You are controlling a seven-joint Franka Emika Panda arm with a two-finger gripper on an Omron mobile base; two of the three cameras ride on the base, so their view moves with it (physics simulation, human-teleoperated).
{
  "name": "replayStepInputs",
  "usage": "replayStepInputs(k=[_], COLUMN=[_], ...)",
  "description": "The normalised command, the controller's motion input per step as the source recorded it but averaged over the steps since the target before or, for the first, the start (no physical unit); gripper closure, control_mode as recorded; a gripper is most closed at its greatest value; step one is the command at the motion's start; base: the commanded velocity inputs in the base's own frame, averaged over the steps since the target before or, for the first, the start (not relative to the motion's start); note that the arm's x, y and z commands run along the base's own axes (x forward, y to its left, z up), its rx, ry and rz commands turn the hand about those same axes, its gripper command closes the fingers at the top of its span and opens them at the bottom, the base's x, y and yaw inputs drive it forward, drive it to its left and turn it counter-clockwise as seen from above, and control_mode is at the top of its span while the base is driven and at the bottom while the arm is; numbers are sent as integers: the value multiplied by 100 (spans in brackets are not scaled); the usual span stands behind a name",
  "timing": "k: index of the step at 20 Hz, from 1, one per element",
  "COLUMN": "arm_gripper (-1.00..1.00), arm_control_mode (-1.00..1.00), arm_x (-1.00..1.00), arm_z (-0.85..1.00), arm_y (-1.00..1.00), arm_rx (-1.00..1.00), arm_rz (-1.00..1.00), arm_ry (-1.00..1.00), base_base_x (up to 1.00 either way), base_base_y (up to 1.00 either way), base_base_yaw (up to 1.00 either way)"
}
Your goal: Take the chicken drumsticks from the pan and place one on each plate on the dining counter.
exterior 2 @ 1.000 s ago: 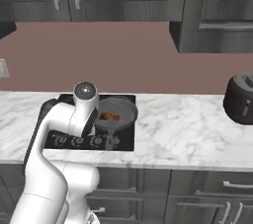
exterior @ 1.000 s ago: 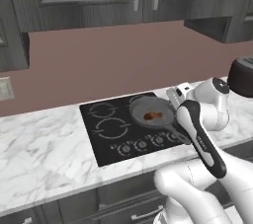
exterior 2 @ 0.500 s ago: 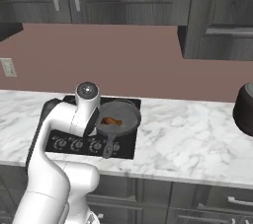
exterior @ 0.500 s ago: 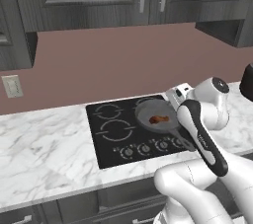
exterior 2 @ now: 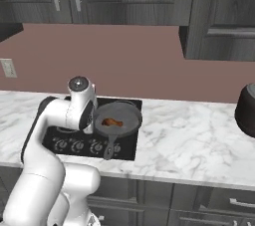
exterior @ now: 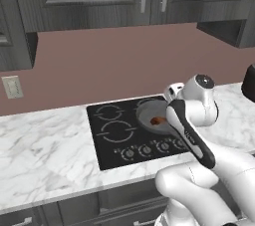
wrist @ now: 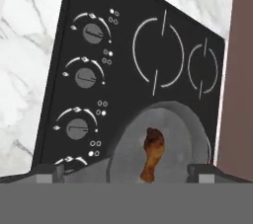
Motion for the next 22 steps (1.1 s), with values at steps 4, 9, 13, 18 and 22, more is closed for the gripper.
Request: replayStepInputs(k=[4, 9, 13, 18, 22], arm_gripper=[-100, -100, -100, -100, -100], arm_control_mode=[-100, -100, -100, -100, -100], arm_x=[79, 78, 54, 45, 36], arm_z=[-11, -34, -43, -71, -79], arm_y=[0, -13, -28, -11, 0], arm_rx=[-7, -10, -1, 0, 0], arm_rz=[-4, 9, 14, 10, 7], arm_ry=[38, 38, 17, -4, -3], base_base_x=[0, 0, 0, 0, 0], base_base_y=[0, 0, 0, 0, 0], base_base_yaw=[0, 0, 0, 0, 0])
